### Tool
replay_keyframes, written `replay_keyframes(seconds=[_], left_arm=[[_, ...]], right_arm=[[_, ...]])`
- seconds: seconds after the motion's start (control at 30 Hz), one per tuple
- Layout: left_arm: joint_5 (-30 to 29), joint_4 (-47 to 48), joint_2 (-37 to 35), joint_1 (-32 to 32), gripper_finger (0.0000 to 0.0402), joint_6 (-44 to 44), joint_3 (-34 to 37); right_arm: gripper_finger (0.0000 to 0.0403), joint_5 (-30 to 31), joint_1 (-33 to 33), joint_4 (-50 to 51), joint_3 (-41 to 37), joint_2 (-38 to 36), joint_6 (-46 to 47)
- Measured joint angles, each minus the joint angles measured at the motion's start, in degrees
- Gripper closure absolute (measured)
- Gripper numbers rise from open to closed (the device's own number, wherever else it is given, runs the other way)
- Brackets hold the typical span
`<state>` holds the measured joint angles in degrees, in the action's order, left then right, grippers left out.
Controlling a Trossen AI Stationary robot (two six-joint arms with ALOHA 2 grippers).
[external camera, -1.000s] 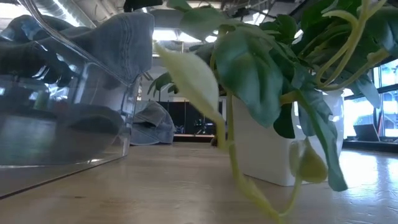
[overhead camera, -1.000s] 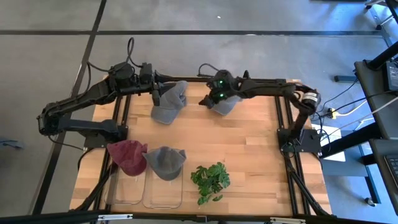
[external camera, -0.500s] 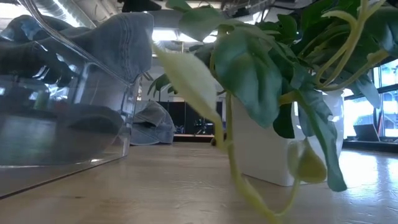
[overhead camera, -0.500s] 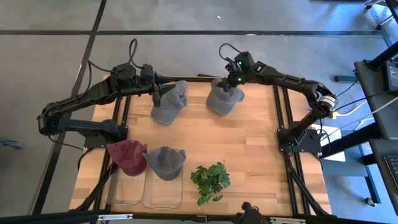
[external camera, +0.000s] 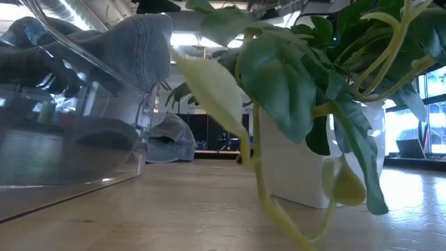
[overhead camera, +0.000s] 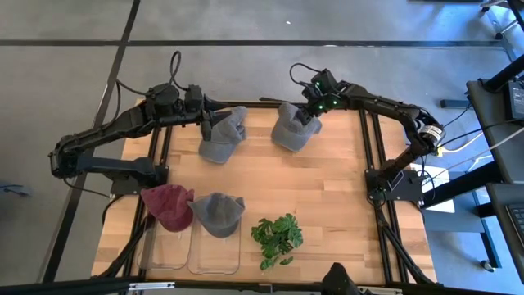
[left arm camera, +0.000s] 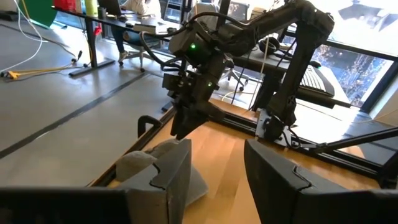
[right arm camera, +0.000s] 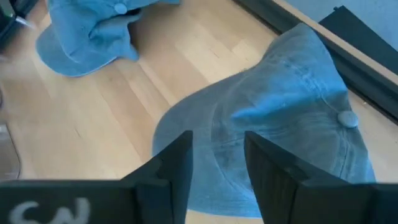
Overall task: Pick & Place hat
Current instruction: Put the gray cap into the right transparent bin
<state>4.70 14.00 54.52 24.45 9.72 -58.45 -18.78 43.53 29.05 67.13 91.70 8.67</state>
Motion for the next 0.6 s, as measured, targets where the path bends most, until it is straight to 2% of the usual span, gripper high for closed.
replay_keyframes(seconds=[0.17,0.33,0.5,0.6], left_arm=[[0.01,0.00,0.00,0.00,0.0258,0.06,0.00],[0.01,0.00,0.00,0.00,0.0256,0.10,0.00],[0.01,0.00,0.00,0.00,0.0258,0.21,0.00],[0.02,0.01,0.00,0.01,0.0257,0.21,0.00]], right_arm=[[0.0195,8.52,0.47,0.10,0.02,0.02,0.16],[0.0142,16.54,2.06,8.30,1.21,0.02,-0.37],[0.0127,16.21,4.78,8.27,-2.14,0.02,0.15],[0.0129,10.30,7.39,5.30,-5.56,0.07,1.02]])
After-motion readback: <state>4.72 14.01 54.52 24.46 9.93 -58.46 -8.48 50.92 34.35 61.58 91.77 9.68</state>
